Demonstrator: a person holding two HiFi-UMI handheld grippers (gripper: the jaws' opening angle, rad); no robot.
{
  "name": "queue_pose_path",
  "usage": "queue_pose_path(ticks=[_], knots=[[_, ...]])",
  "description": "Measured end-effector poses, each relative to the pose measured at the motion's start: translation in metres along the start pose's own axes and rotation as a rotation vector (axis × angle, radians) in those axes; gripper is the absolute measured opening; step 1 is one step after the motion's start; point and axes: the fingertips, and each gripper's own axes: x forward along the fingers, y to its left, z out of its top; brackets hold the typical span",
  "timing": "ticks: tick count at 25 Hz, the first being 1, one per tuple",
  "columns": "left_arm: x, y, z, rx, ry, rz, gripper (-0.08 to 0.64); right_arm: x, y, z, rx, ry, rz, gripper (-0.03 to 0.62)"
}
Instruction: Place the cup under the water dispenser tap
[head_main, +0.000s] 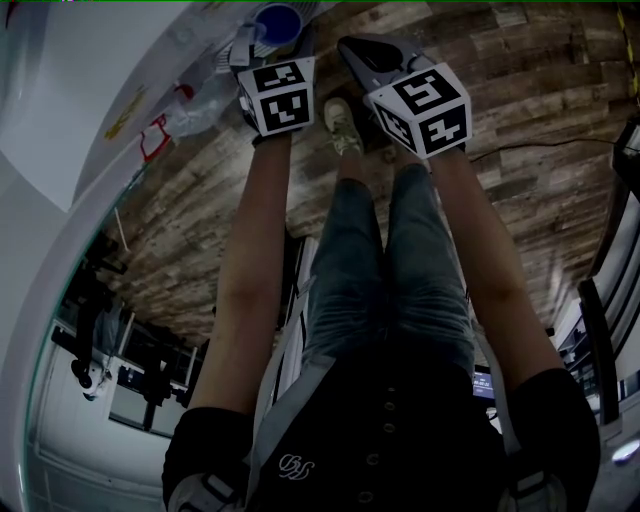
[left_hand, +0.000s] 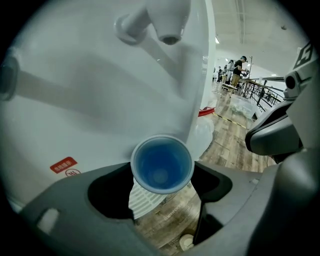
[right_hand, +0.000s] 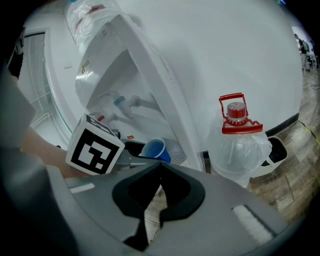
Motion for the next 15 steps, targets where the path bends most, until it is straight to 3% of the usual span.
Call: queue_pose_path(ticks=[15], knots=[[-0.0017,0.0020,-0.0040,-0.023,0.007,-0.005,0.367,-0.0031,-0.0026,-0.0028,0.007,0.003,-0.012,0.000]])
